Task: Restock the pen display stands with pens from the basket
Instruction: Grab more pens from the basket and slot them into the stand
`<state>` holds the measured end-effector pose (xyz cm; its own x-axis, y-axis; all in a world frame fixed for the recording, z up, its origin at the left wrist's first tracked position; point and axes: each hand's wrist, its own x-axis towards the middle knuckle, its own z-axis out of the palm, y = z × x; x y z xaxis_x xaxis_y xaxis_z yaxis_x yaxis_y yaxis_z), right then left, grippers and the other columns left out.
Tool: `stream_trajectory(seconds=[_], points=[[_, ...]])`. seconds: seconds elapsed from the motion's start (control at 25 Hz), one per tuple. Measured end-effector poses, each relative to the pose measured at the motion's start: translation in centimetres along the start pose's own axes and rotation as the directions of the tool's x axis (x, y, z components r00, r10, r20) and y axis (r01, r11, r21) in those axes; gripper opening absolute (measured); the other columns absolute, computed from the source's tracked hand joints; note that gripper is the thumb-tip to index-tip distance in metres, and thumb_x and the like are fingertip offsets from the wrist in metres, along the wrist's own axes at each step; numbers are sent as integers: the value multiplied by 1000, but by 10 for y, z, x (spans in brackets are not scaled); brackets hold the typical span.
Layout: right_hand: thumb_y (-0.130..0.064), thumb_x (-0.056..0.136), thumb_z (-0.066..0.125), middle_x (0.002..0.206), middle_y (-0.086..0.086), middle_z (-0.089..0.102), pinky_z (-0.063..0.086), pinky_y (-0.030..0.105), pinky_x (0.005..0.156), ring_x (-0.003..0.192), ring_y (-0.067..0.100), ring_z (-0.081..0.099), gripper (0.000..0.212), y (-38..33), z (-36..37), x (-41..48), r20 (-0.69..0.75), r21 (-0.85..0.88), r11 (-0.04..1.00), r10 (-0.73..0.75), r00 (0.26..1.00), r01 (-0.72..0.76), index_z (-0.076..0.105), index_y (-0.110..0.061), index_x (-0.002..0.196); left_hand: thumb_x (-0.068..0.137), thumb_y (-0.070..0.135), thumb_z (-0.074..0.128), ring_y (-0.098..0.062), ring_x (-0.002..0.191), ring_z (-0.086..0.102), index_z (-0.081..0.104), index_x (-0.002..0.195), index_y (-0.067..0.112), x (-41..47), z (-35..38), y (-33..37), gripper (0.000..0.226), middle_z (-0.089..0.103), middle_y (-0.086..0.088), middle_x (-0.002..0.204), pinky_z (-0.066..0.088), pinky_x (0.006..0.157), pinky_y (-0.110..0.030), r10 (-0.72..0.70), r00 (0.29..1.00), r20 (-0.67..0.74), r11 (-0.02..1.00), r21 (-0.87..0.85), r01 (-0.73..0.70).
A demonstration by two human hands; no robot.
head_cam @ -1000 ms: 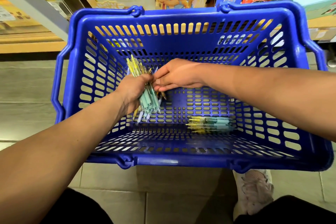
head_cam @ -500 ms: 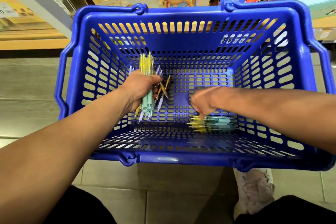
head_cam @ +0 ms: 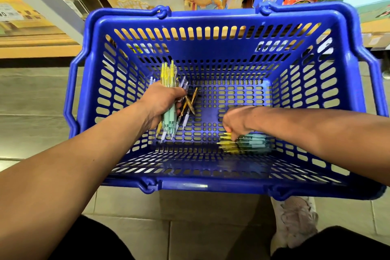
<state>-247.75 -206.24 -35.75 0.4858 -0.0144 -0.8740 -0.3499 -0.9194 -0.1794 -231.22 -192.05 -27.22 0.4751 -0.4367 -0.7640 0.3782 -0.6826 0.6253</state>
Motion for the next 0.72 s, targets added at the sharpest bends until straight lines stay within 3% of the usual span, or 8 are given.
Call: stream_trajectory(seconds=[0.16, 0.28, 0.36, 0.44, 0.56, 0.64, 0.72], points=[[-24, 102, 59, 95, -8, 63, 56, 37, 88, 90, 14, 63, 15, 13, -9, -5, -26, 184, 982, -32, 999, 37, 64, -27, 115, 93, 9, 69, -13, 58, 58, 64, 106, -5, 1, 0, 0, 19, 65, -9, 83, 51, 55, -30, 5, 1000, -1, 1000, 1, -5], [-28, 103, 57, 111, -2, 66, 58, 37, 92, 101, 16, 67, 20, 26, -27, -8, -79, 497, 866, -9, 997, 47, 62, -24, 121, 94, 9, 67, -14, 58, 57, 65, 105, -4, 0, 2, 1, 17, 64, -8, 80, 51, 55, -30, 11, 1000, 0, 1000, 11, -11], [-25, 101, 61, 118, 3, 69, 58, 34, 93, 105, 19, 69, 21, 30, -36, -7, -113, 733, 674, -7, 994, 88, 63, -17, 120, 96, 8, 64, -16, 57, 55, 65, 98, -1, -1, 5, 2, 9, 61, -8, 76, 51, 55, -31, 10, 1000, -5, 1000, -4, -10], [-19, 99, 64, 115, 8, 74, 59, 33, 91, 106, 21, 72, 18, 31, -45, -10, -125, 898, 417, -60, 990, 139, 65, -12, 115, 96, 6, 61, -15, 56, 55, 65, 93, 2, -2, 9, 3, 6, 60, -6, 74, 52, 54, -30, 9, 1000, -14, 1000, -28, -9], [-12, 100, 58, 100, 8, 74, 61, 39, 84, 98, 23, 73, 14, 23, -57, -12, -168, 984, 26, -141, 976, 174, 64, -9, 113, 97, 6, 60, -14, 56, 56, 63, 103, 2, -2, 16, 11, 8, 60, -7, 79, 52, 55, -30, -1, 999, -39, 997, -83, -2], [-9, 102, 50, 92, 10, 66, 61, 38, 76, 86, 21, 69, 20, 11, -62, -9, -173, 978, -131, -86, 981, 161, 63, -7, 118, 96, 7, 62, -13, 55, 55, 61, 108, 1, -2, 18, 17, 14, 60, -8, 78, 52, 58, -31, 1, 998, -66, 992, -124, -10], [-11, 105, 44, 85, 8, 55, 54, 26, 58, 70, 16, 56, 23, 0, -62, -9, -145, 973, -187, -41, 989, 135, 61, -4, 118, 96, 6, 61, -14, 53, 53, 60, 106, 1, -3, 22, 22, 12, 57, -9, 74, 50, 56, -30, 18, 998, -64, 991, -135, -27]])
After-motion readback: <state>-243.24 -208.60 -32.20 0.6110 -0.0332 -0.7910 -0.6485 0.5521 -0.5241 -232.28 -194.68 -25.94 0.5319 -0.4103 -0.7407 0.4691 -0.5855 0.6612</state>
